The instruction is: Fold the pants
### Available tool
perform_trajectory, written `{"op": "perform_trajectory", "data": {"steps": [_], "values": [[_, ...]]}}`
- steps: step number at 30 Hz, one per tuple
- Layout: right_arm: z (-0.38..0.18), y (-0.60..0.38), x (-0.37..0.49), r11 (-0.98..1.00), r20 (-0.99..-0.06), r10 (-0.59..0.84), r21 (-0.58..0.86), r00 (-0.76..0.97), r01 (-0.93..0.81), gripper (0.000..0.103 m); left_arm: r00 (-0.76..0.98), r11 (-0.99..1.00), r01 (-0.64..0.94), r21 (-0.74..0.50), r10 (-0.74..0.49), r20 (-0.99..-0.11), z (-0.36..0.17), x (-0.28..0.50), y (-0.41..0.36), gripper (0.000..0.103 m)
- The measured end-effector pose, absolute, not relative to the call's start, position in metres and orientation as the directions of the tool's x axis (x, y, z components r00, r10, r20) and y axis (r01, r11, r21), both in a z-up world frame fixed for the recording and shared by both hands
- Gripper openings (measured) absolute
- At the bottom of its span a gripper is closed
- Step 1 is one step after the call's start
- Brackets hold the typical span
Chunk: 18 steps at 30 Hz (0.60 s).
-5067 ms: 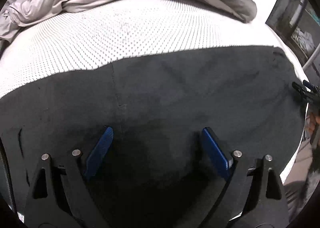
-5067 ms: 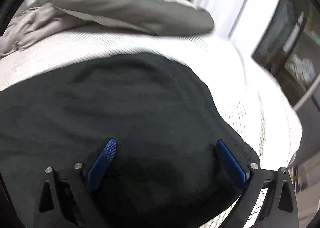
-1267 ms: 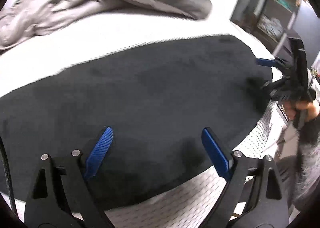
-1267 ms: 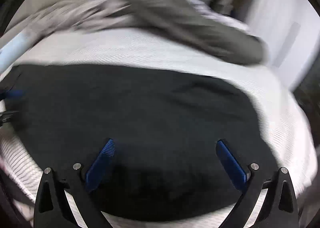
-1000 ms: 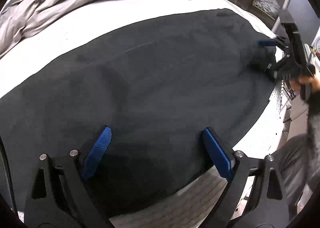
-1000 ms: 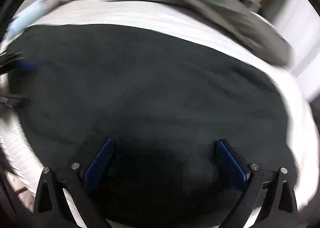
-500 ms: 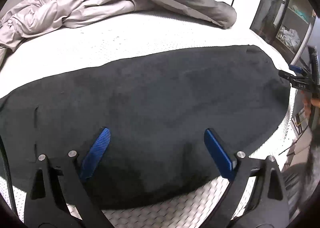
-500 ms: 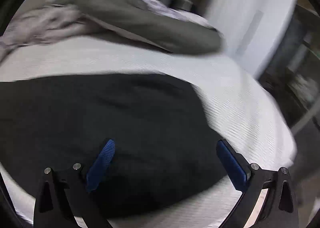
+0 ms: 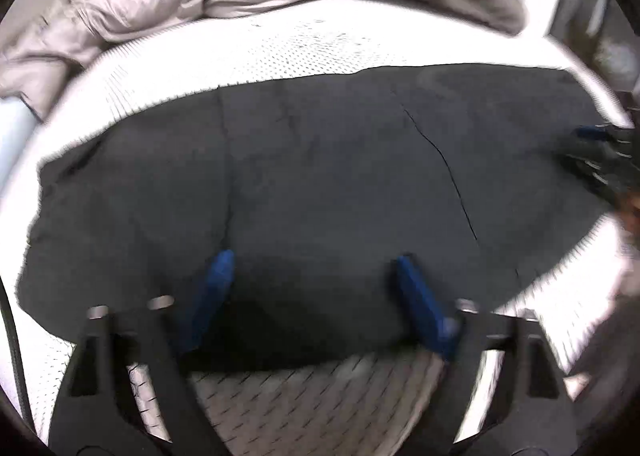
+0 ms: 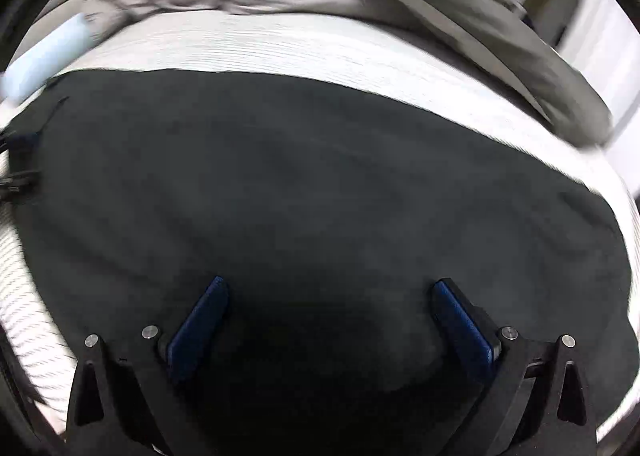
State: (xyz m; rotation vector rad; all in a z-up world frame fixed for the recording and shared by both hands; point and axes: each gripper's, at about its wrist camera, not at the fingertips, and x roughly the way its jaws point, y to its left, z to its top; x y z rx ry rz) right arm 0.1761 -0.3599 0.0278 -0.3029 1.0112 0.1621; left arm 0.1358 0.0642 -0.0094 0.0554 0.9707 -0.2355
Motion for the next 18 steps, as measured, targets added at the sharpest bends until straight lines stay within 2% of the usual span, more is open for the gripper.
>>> {"op": "perform_trajectory", "data": {"steps": [1, 2, 4, 7, 11, 14, 18], "values": [[0.029, -0.368, 0.179, 0.954, -0.852, -0.028, -0.178, 0.523, -0.239, 0.102, 0.541, 0.972, 0.229, -0.056, -0.175, -0.823, -0.008, 0.131, 0.07, 0.076], [0.031, -0.378, 0.182, 0.961, -0.846, -0.063, -0.195, 0.53, -0.197, 0.102, 0.553, 0.976, 0.216, -0.009, -0.13, -0.823, -0.008, 0.124, 0.078, 0.085], [0.034, -0.391, 0.185, 0.962, -0.838, -0.115, -0.228, 0.533, -0.15, 0.103, 0.582, 0.986, 0.157, 0.057, -0.046, -0.812, -0.007, 0.118, 0.096, 0.091], [0.037, -0.398, 0.19, 0.971, -0.846, -0.122, -0.21, 0.519, -0.114, 0.103, 0.592, 1.0, 0.03, 0.005, -0.014, -0.806, -0.005, 0.122, 0.137, 0.088], [0.05, -0.383, 0.22, 0.957, -0.829, -0.14, -0.254, 0.541, -0.14, 0.103, 0.59, 0.994, -0.105, 0.042, 0.096, -0.802, -0.009, 0.129, 0.171, 0.082], [0.049, -0.351, 0.215, 0.952, -0.826, -0.072, -0.224, 0.559, -0.208, 0.103, 0.597, 0.989, -0.141, 0.051, 0.125, -0.792, 0.0, 0.125, 0.17, 0.076], [0.052, -0.29, 0.217, 0.942, -0.838, 0.09, -0.104, 0.539, -0.32, 0.103, 0.642, 0.997, -0.079, -0.005, 0.046, -0.765, 0.018, 0.141, 0.149, 0.076]]}}
